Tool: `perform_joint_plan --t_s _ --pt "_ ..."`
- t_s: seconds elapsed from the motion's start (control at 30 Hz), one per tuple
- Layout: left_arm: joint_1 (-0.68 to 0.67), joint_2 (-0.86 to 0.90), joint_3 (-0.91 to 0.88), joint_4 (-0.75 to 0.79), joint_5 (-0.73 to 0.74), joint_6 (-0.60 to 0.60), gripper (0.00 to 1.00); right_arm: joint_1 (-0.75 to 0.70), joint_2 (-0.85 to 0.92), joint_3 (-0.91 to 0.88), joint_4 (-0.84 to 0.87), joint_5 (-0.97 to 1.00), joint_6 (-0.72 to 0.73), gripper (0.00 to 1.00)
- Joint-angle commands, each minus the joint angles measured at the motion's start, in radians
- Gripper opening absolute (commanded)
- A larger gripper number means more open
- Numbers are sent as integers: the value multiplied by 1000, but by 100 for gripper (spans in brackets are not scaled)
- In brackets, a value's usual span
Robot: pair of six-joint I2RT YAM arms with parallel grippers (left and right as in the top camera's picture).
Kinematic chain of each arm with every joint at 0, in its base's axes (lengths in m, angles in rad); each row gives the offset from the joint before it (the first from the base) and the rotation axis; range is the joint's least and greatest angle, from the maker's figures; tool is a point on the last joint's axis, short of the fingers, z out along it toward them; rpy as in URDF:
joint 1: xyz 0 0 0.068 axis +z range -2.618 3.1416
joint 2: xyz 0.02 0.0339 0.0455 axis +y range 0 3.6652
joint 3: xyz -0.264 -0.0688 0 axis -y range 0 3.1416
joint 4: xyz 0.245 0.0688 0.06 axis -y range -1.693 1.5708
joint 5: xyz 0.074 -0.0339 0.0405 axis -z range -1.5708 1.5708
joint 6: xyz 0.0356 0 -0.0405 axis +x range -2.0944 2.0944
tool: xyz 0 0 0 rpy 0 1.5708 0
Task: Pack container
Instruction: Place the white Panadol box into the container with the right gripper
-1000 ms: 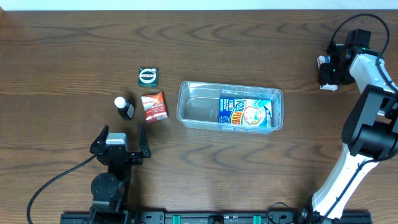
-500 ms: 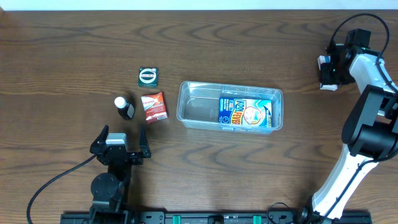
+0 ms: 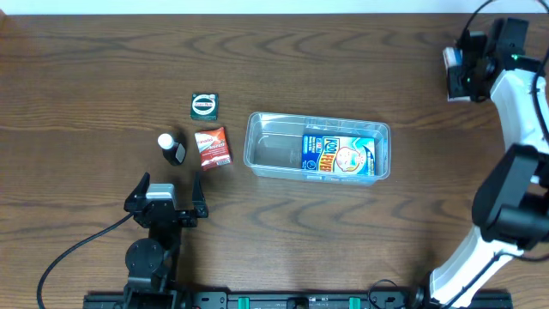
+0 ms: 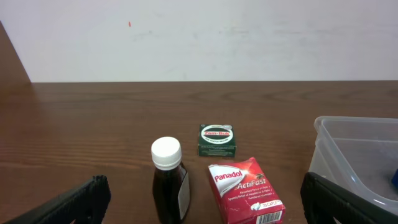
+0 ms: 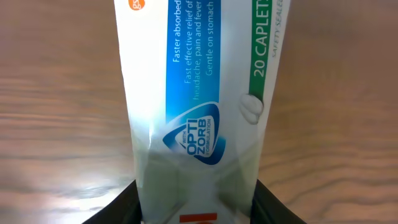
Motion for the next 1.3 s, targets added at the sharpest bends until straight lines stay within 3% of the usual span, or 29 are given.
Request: perform_joint_plan --t_s 0.0,0.37,0.73,0.93,1.27 --pt "6 -6 -24 -32 -15 6 98 55 -92 3 -29 -136 -87 40" --pt "6 -6 -24 -32 -16 6 98 281 -270 3 -301 -414 -277 38" --pt "6 -6 -24 -32 -15 6 98 428 -279 2 -673 -400 -556 39" --pt "6 -6 -24 -32 -15 6 98 425 -279 -27 -705 -354 -609 43" --pt "6 -6 -24 -32 -16 6 98 423 -279 -124 -558 -355 -634 49"
